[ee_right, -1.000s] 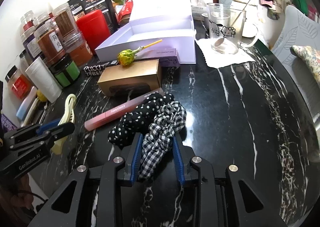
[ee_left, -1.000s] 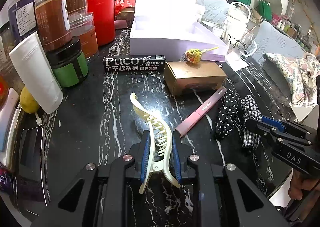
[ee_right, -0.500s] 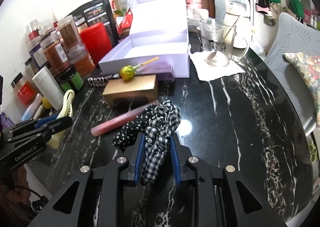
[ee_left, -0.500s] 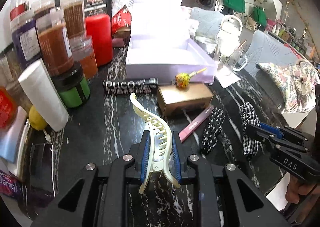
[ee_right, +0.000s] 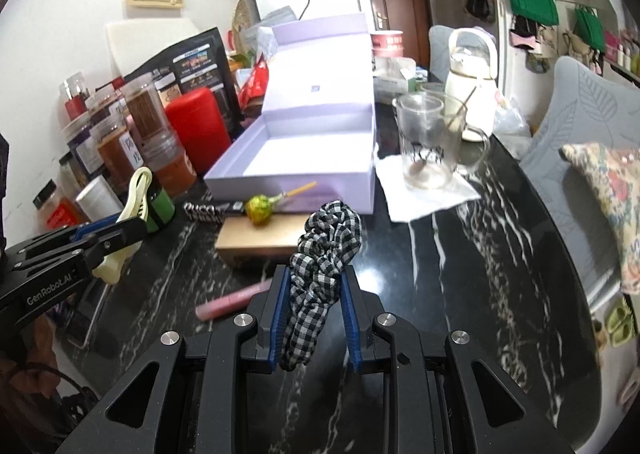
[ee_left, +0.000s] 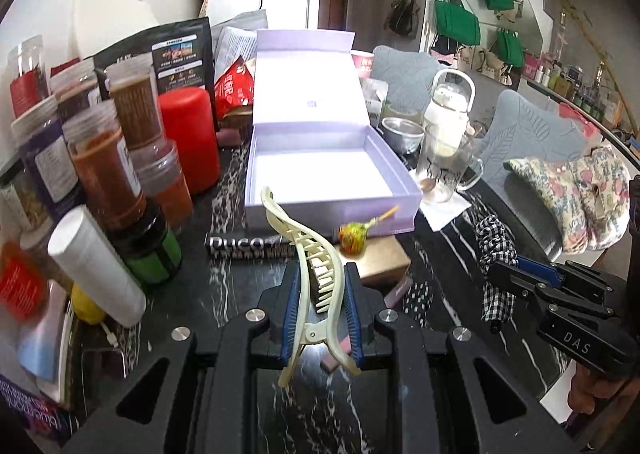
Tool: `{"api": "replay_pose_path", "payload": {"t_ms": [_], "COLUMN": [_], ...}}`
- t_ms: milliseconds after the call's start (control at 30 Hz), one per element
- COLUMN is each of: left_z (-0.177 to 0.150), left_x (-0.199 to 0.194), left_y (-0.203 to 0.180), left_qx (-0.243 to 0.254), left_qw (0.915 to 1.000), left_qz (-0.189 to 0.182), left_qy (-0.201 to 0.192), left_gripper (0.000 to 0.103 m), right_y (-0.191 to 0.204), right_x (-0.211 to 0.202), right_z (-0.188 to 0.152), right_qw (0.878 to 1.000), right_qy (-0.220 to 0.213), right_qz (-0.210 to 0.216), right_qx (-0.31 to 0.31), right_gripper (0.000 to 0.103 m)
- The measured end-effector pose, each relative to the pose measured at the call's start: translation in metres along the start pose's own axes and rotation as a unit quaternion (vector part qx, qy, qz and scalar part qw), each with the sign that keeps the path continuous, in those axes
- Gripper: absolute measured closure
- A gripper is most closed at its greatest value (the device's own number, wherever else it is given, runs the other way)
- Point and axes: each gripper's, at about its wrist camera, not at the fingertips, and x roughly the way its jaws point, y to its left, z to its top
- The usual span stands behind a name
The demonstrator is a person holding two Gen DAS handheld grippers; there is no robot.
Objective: Organize rigid objects
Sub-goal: 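Carry the claw clip and gingham scrunchie into the lavender box with both grippers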
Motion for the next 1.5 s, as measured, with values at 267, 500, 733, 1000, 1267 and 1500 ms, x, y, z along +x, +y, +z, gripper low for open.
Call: {"api": "replay_pose_path", "payload": {"t_ms": [267,500,733,1000,1267,1500], "left_z": [0.027,0.055,0.083,0.117,0.143,0.153], "left_x": [0.010,0.022,0.036,0.057,0.082,0.113], "left_y": [0.001,0.001,-0.002,0.001,0.006,0.010], "left_qx": [0.003,0.008,0.015,0.015,0.014,0.003], "left_qw": [0.9999,0.9995,0.9988,0.9978,0.9974,0.9983], "left_qz": [-0.006,-0.012,-0.018,-0.027,-0.028,-0.041], "left_qy": [-0.013,-0.028,-0.043,-0.060,-0.066,-0.043], "left_gripper": [0.082,0.082,0.082,0.082,0.082,0.082], "right_y": [-0.001,-0.002,-0.006,-0.007,-0.010,-0.015], "right_x": [0.004,0.013,0.028,0.048,0.071,0.093], "right_z": [0.028,0.054,0.083,0.120,0.156,0.173], "right_qw": [1.000,0.999,0.998,0.997,0.996,0.996], "right_qy": [-0.015,-0.026,-0.033,-0.043,-0.054,-0.053], "right_qz": [0.006,0.011,0.021,0.035,0.045,0.054], "right_qx": [-0.016,-0.031,-0.042,-0.054,-0.061,-0.057], "right_gripper": [0.078,0.078,0.078,0.078,0.078,0.078]}}
